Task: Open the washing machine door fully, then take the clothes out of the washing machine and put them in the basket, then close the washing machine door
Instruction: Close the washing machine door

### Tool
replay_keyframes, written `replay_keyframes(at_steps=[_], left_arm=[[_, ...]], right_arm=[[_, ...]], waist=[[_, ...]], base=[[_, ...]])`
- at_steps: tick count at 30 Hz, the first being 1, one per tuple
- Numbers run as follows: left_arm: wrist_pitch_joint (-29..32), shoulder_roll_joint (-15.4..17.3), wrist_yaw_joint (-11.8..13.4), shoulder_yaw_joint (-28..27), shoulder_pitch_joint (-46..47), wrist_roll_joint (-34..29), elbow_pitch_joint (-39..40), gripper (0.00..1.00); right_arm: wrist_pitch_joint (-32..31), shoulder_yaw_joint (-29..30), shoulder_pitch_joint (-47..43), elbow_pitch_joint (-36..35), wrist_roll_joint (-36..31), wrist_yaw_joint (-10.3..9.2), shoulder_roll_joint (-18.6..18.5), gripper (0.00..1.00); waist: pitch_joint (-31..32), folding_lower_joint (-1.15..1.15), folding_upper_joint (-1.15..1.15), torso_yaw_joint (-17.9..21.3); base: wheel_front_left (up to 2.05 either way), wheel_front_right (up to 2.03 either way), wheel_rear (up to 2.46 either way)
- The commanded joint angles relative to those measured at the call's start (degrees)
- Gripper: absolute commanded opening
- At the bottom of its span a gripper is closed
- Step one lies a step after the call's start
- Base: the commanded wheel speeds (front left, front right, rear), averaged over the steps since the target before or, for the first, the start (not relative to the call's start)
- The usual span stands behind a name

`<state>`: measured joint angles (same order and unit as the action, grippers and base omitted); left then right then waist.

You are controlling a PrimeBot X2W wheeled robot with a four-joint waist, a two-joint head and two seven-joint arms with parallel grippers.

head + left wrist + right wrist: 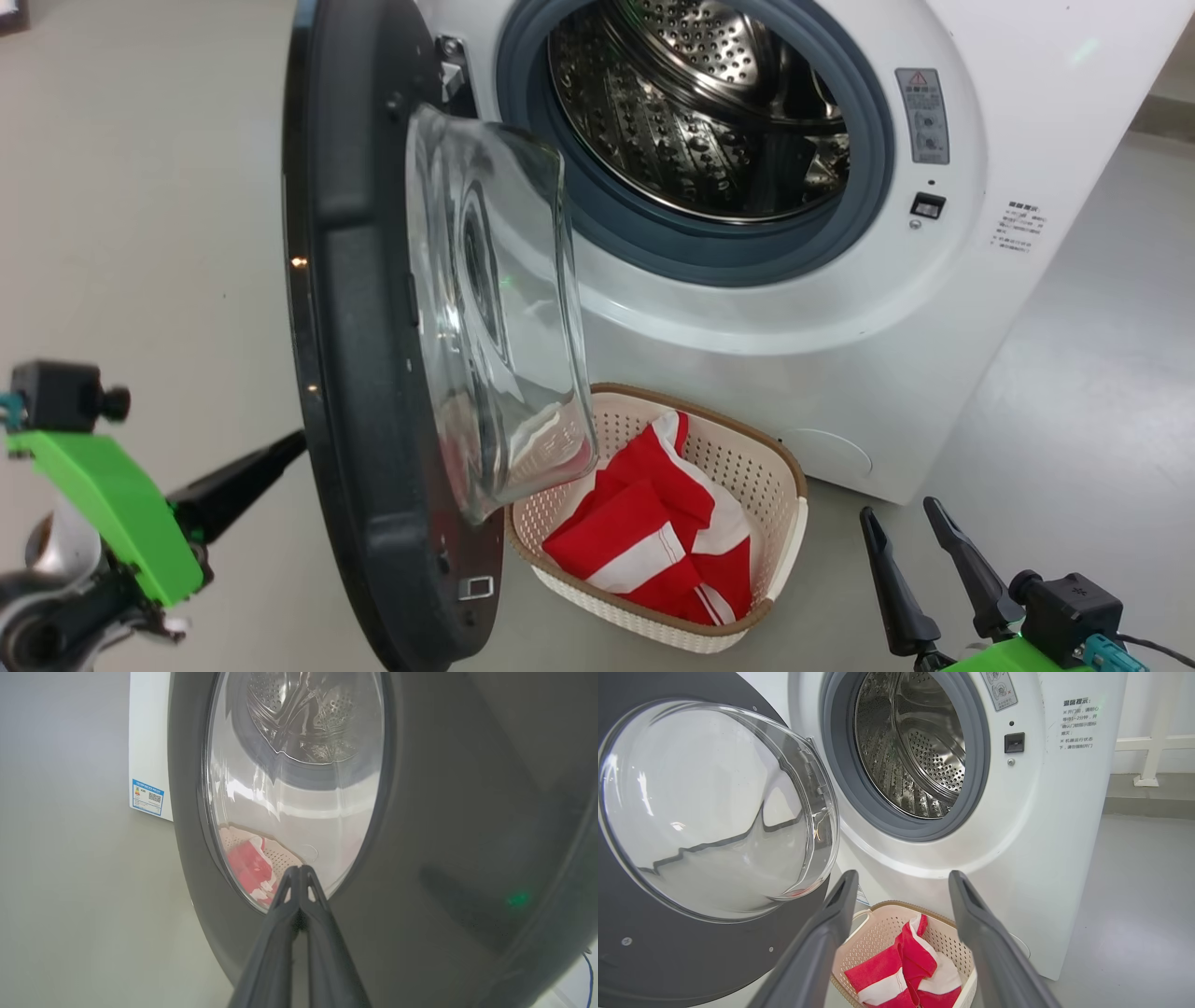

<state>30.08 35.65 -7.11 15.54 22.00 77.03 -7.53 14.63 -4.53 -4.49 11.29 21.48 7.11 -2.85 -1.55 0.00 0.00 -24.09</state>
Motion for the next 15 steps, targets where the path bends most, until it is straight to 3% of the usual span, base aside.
replay_keyframes(at_steps=[1, 4, 6, 8, 15], left_arm=[[-0.8, 3.3, -0.4, -2.4, 1.1, -0.3, 0.6, 0.00], [-3.3, 3.1, -0.4, -1.7, -0.7, -0.5, -0.8, 0.04], [-5.3, 3.2, -0.4, -1.0, -2.0, -1.4, -1.7, 0.15], [-7.4, 2.9, -0.4, -0.5, -3.3, -1.7, -2.4, 0.16], [-15.3, 2.5, -0.4, 2.5, -7.4, -6.2, -5.5, 0.39]], right_arm=[[0.4, -1.5, 1.4, -1.4, -0.6, 0.37, -0.1, 1.00], [0.4, -2.0, 1.0, -1.3, -0.5, 0.37, -0.1, 1.00], [0.4, -2.3, 0.9, -1.2, -0.5, 0.37, -0.1, 1.00], [0.4, -2.5, 0.9, -1.2, -0.4, 0.37, -0.1, 1.00], [0.4, -3.1, 0.5, -1.3, -0.3, 0.37, -0.2, 1.00]], waist=[[0.5, 0.00, 0.00, -0.4], [1.2, 0.00, 0.00, -0.7], [1.7, 0.00, 0.00, -1.0], [2.0, 0.00, 0.00, -1.2], [2.8, 0.00, 0.00, -2.0]], base=[[0.00, 0.00, 0.00], [0.00, 0.00, 0.00], [0.00, 0.00, 0.00], [0.00, 0.00, 0.00], [0.00, 0.00, 0.00]])
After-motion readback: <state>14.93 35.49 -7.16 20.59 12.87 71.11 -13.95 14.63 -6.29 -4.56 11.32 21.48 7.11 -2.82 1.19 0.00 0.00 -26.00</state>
